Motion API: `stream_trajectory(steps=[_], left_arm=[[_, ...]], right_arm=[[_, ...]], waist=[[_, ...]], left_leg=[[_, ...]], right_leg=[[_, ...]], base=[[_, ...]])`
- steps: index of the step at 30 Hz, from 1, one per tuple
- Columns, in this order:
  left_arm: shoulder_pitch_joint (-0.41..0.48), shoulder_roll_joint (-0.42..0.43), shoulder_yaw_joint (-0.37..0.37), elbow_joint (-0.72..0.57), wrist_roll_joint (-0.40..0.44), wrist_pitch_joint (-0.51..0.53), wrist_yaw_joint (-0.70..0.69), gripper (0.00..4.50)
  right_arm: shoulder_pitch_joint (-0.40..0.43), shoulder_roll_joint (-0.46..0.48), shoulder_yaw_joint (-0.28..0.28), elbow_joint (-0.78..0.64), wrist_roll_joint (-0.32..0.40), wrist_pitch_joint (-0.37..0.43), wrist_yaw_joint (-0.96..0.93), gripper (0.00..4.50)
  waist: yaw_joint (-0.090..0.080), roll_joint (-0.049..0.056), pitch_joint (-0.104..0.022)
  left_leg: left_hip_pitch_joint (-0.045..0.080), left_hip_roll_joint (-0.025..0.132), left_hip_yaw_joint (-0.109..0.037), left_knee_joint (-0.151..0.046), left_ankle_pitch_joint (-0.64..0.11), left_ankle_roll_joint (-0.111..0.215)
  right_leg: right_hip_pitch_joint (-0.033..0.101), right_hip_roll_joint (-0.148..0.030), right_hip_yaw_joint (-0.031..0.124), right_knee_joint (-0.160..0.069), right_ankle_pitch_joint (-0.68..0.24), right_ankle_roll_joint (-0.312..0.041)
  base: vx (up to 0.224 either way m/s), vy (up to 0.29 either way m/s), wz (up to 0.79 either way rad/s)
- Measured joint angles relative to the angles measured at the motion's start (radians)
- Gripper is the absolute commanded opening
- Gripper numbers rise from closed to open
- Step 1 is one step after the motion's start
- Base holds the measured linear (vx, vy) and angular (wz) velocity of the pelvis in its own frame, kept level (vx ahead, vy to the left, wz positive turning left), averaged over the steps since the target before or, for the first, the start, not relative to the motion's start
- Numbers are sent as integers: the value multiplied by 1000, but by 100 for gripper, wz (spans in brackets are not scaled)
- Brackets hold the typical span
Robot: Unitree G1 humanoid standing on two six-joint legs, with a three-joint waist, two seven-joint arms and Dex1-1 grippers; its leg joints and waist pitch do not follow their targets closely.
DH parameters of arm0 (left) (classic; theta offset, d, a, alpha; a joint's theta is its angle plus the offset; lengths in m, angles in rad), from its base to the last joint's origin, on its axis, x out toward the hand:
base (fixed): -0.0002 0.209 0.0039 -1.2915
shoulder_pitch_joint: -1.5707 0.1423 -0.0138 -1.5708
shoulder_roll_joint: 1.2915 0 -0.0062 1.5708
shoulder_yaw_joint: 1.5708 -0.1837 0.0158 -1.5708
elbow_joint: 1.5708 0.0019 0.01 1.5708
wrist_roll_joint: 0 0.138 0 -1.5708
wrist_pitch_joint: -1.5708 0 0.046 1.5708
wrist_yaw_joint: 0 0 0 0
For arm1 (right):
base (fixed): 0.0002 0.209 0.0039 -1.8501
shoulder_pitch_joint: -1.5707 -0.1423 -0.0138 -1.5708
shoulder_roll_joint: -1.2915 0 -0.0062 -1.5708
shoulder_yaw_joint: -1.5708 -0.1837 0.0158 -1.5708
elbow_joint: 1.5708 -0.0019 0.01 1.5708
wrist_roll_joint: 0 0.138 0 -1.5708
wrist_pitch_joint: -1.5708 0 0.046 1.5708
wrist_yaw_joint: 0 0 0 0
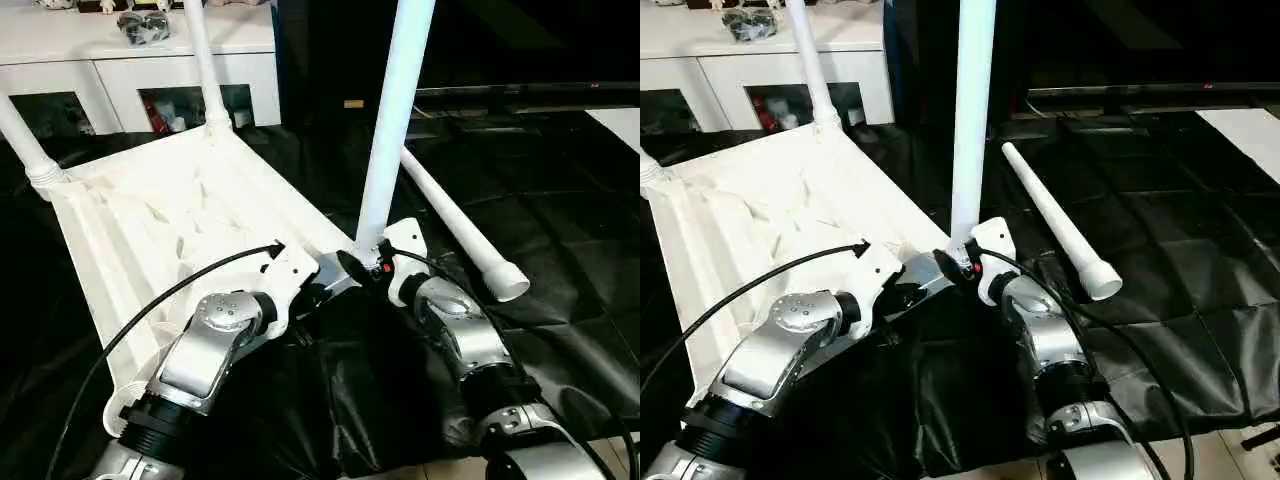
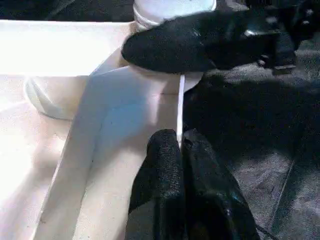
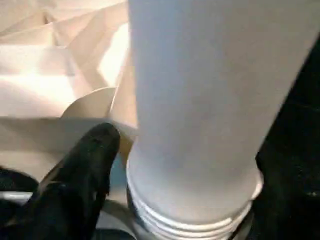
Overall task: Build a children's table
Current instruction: Rotate leg to tighten
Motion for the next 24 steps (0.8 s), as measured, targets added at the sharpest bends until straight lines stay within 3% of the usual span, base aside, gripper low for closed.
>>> stream_trajectory(steps=[3,6,9,15,18,24], left_arm=[[-1,-22,-8,-10,0,21,5,0],[-12,-37,-8,-7,3,41,45,0],[-28,-52,-7,2,13,53,88,0],[-29,-63,-12,3,15,55,99,0],[-29,-61,-13,0,3,55,90,55],[-77,-42,15,-55,8,-10,130,77]], right_arm=[[52,-70,0,-92,31,24,95,393],[85,-147,-16,-166,84,43,199,393],[101,-183,-27,-217,122,53,274,393],[165,-276,-31,-288,165,103,393,393],[181,-289,-16,-310,160,118,403,400],[181,-242,44,-312,113,138,338,400]], waist=[[13,3,1],[10,3,1],[-4,3,1],[-1,3,1],[0,3,1],[10,5,0]], left_leg=[[-2,0,1,0,-1,1],[-3,0,1,1,-2,4],[-7,1,0,2,-1,6],[-9,1,1,2,1,10],[-9,1,1,3,1,10],[-9,1,0,4,3,11]], right_leg=[[0,0,0,-3,0,0],[0,0,1,-4,0,0],[0,1,1,-4,0,0],[-2,1,-2,-5,0,0],[-2,1,-2,-4,0,0],[-1,0,-3,-4,1,-1]], base=[[0,0,0],[0,0,0],[0,0,0],[0,0,0],[0,0,0],[0,0,0]])
